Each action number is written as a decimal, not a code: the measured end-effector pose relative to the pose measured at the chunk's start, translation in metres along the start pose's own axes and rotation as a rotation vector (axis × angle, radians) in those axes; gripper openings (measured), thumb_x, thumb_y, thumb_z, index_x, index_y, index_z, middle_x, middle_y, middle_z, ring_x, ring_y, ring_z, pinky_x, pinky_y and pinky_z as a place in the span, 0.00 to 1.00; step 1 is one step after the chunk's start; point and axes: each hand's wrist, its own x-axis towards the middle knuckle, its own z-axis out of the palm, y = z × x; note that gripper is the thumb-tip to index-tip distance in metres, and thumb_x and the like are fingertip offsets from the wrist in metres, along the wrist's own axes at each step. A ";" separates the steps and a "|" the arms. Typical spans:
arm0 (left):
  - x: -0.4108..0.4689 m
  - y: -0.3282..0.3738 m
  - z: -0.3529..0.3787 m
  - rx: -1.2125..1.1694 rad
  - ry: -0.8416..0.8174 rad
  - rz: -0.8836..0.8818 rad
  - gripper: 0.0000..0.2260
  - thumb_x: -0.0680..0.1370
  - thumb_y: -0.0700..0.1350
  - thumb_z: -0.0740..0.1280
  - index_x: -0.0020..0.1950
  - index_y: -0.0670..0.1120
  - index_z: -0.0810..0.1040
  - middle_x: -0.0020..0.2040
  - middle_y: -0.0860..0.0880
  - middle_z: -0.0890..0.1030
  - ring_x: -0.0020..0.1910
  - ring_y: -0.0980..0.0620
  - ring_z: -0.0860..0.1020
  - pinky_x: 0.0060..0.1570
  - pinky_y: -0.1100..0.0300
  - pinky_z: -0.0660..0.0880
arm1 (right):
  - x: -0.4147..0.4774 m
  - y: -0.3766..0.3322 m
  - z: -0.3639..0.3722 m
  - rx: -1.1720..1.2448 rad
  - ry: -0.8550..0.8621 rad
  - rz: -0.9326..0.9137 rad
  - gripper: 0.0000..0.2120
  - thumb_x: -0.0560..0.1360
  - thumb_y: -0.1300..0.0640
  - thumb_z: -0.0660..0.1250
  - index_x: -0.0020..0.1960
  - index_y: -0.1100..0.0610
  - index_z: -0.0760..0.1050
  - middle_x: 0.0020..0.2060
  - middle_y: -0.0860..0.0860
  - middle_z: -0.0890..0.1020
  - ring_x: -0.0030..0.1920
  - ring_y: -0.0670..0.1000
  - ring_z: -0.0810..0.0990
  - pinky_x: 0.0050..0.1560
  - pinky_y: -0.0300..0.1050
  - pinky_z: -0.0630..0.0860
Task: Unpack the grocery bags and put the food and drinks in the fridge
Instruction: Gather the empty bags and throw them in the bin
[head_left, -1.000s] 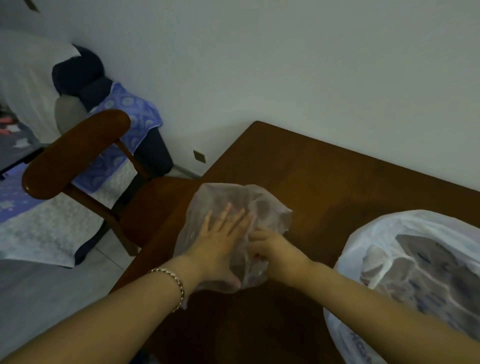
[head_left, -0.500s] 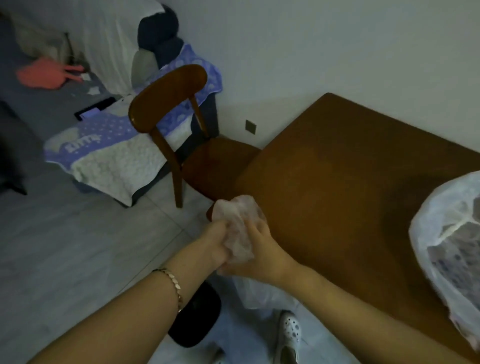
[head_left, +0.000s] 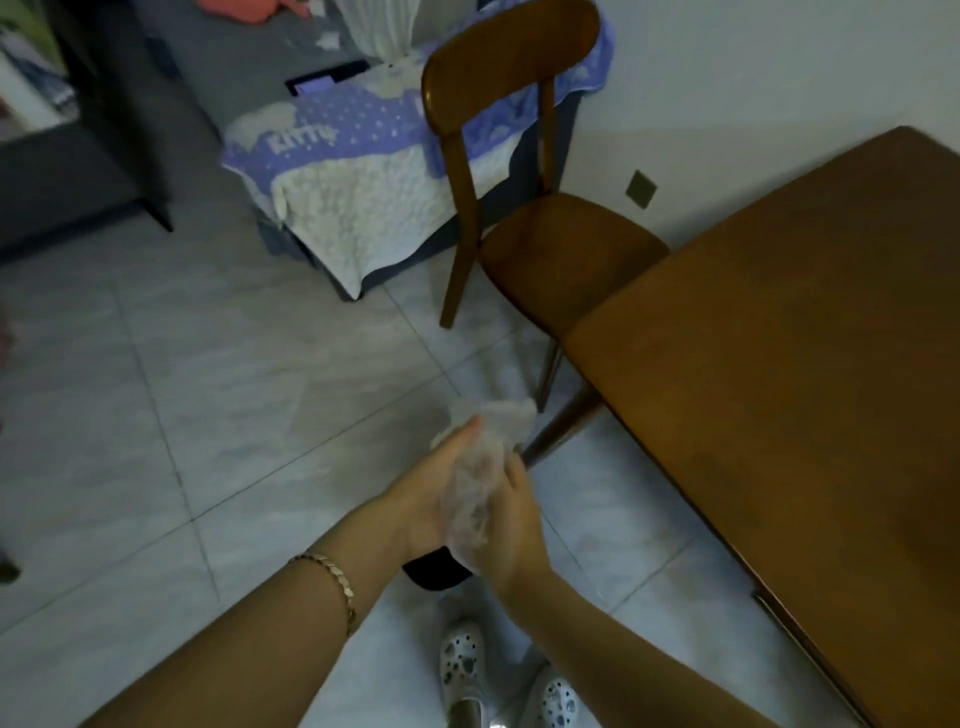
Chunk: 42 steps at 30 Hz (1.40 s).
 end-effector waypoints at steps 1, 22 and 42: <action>0.015 -0.008 -0.006 0.036 0.076 0.003 0.18 0.81 0.53 0.59 0.43 0.41 0.78 0.36 0.46 0.77 0.32 0.51 0.77 0.35 0.62 0.76 | 0.000 0.011 0.005 -0.104 -0.025 -0.040 0.11 0.75 0.59 0.64 0.57 0.54 0.75 0.49 0.48 0.79 0.49 0.41 0.80 0.46 0.27 0.73; 0.302 -0.174 -0.179 0.351 0.742 -0.220 0.25 0.78 0.52 0.64 0.68 0.36 0.68 0.55 0.37 0.78 0.56 0.40 0.77 0.58 0.48 0.75 | 0.051 0.255 0.087 -0.320 -0.419 0.596 0.15 0.79 0.63 0.58 0.63 0.66 0.73 0.60 0.60 0.77 0.59 0.57 0.77 0.51 0.40 0.71; 0.059 0.005 0.060 1.538 0.183 0.289 0.08 0.81 0.43 0.57 0.51 0.41 0.74 0.49 0.42 0.76 0.49 0.45 0.75 0.51 0.55 0.72 | 0.029 0.016 -0.130 -0.564 -0.296 0.511 0.14 0.79 0.56 0.59 0.61 0.60 0.74 0.58 0.59 0.79 0.58 0.58 0.77 0.54 0.47 0.74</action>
